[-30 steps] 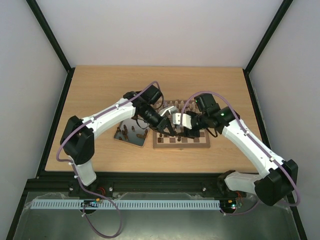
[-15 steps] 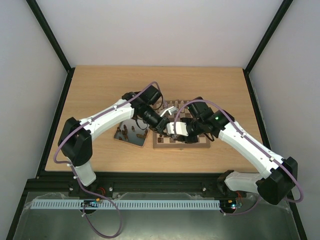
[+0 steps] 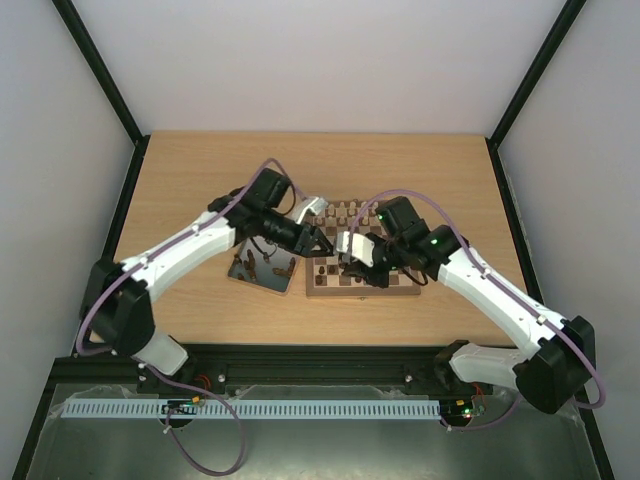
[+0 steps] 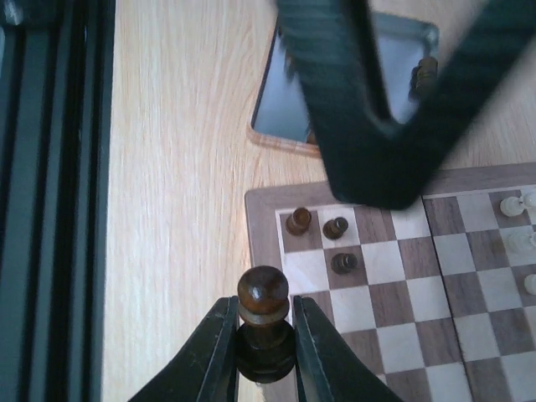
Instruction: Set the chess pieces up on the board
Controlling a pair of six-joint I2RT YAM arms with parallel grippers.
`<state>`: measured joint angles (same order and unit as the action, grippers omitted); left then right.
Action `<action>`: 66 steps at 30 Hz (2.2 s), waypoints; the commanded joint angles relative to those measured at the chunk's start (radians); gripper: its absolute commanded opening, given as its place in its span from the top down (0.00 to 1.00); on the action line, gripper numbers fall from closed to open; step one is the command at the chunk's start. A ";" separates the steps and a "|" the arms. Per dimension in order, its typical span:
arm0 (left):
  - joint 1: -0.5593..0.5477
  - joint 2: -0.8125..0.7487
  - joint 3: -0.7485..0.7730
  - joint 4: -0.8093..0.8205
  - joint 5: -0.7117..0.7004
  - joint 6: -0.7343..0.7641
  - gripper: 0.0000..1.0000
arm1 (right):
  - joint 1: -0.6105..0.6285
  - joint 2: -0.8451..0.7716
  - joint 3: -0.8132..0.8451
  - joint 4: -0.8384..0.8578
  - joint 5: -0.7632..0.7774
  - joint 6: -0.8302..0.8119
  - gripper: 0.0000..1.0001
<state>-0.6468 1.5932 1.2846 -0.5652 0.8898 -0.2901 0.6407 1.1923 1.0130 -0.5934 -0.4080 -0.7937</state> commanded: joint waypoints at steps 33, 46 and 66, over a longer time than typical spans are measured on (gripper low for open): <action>-0.142 -0.223 -0.203 0.449 -0.315 -0.047 0.69 | -0.197 -0.056 -0.128 0.223 -0.497 0.403 0.86; -0.141 -0.213 -0.207 0.425 -0.271 -0.031 0.74 | -0.197 -0.056 -0.129 0.228 -0.490 0.407 0.86; -0.142 -0.199 -0.225 0.425 -0.232 -0.027 0.90 | -0.198 -0.058 -0.137 0.232 -0.478 0.406 0.86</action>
<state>-0.7872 1.3785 1.0500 -0.1265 0.6334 -0.3302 0.4480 1.1564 0.8860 -0.3679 -0.8669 -0.3920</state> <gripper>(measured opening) 0.110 0.157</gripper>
